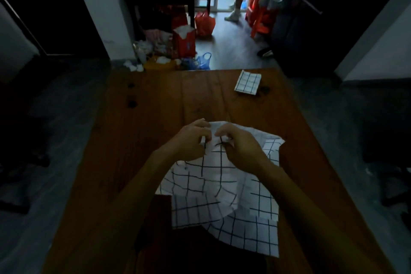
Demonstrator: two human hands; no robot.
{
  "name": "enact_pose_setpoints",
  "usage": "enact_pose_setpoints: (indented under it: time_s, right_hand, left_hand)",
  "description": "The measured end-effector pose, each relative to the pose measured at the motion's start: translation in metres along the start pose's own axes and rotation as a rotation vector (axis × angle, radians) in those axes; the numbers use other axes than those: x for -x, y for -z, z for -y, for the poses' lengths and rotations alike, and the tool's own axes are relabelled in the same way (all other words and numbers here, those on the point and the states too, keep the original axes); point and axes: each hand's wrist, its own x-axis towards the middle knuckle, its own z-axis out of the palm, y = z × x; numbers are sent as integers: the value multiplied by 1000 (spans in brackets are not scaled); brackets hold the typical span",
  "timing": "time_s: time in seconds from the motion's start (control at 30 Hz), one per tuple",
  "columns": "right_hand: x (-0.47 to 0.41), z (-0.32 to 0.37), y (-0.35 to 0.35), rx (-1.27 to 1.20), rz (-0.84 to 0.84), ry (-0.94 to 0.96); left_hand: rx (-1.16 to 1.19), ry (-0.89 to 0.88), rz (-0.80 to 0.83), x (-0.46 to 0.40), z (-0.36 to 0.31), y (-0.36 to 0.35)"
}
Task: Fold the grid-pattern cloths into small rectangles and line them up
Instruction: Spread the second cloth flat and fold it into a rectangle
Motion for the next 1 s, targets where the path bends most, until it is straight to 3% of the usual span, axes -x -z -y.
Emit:
enact_pose_setpoints:
  time_s: [0.13, 0.33, 0.5, 0.67, 0.87, 1.0]
  right_hand:
    - [-16, 8, 39, 80, -84, 53]
    - [-39, 29, 85, 251, -255, 161]
    - [-51, 41, 109, 324, -403, 190]
    - [-46, 50, 122, 378, -584, 244]
    - [-12, 52, 112, 416, -651, 241]
    - [18, 40, 99, 434, -649, 221]
  left_hand:
    - [43, -57, -183, -14, -16, 26]
    - [-140, -156, -443, -23, -43, 81]
    - [-399, -147, -520, -19, -50, 115]
    - [-400, -123, -561, -3, -59, 135]
    - [-340, -118, -627, 21, -65, 121]
    - [-402, -133, -575, 33, -48, 100]
